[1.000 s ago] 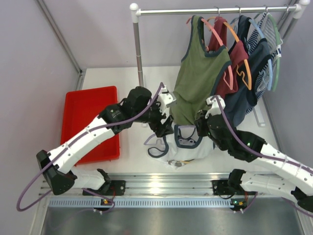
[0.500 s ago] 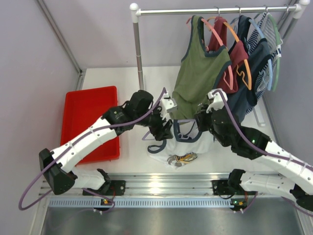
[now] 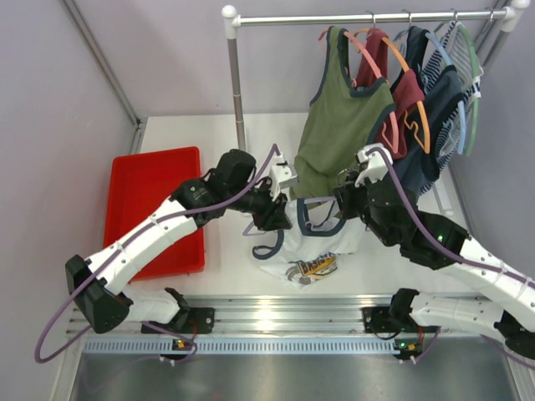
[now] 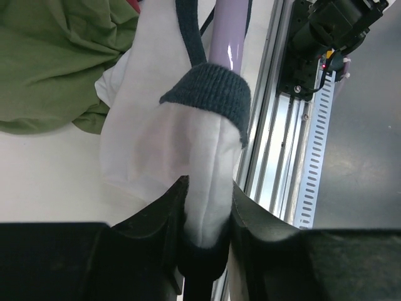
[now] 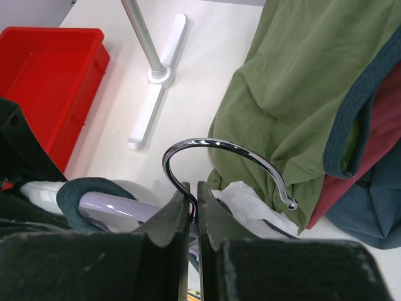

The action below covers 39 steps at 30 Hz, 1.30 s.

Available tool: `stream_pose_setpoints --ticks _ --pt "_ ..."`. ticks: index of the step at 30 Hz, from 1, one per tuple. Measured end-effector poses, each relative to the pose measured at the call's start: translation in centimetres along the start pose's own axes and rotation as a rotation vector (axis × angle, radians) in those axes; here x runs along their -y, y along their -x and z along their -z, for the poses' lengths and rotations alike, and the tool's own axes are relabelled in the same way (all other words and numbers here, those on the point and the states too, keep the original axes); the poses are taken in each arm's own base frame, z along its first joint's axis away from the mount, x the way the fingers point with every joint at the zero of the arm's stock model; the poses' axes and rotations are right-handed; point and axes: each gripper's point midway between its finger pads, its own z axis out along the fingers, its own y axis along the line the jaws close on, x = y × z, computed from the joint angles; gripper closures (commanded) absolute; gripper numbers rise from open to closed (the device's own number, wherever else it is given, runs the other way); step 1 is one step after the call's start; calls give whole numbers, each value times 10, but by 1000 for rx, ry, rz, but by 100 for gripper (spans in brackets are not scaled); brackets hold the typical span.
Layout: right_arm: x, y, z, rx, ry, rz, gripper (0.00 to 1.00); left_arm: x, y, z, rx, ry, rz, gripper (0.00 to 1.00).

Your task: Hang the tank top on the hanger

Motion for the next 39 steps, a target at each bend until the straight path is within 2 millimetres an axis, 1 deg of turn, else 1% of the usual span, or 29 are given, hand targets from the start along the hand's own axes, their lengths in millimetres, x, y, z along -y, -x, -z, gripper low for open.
stream_pose_setpoints --ticks 2,4,7,10,13,18,20,23,26,29,34,37,39 --pt "0 3 1 2 1 6 100 -1 2 3 9 -1 7 69" --pt "-1 7 2 7 3 10 100 -2 4 7 21 -1 10 66" --pt "-2 15 3 16 8 21 100 -3 11 11 40 7 6 55" --pt "-7 31 6 37 21 40 100 -2 19 17 64 18 -7 44" --pt "-12 47 9 47 48 78 100 -1 28 25 95 35 -31 38" --pt "-23 69 14 65 94 121 100 2 56 43 166 68 -88 37" --pt "-25 74 15 67 104 138 100 4 67 48 194 75 -113 37" --pt "-26 75 16 57 110 164 100 7 82 56 237 80 -151 37" --pt "-25 73 17 43 113 189 100 9 90 60 259 82 -169 39" --pt "-25 75 19 39 118 204 100 12 96 64 270 77 -186 37" --pt "-26 90 26 66 129 202 100 19 107 69 287 50 -219 31" --pt "-27 98 30 83 138 196 100 22 109 68 288 29 -226 30" --pt "-28 100 31 88 142 195 100 22 109 66 283 15 -224 31"
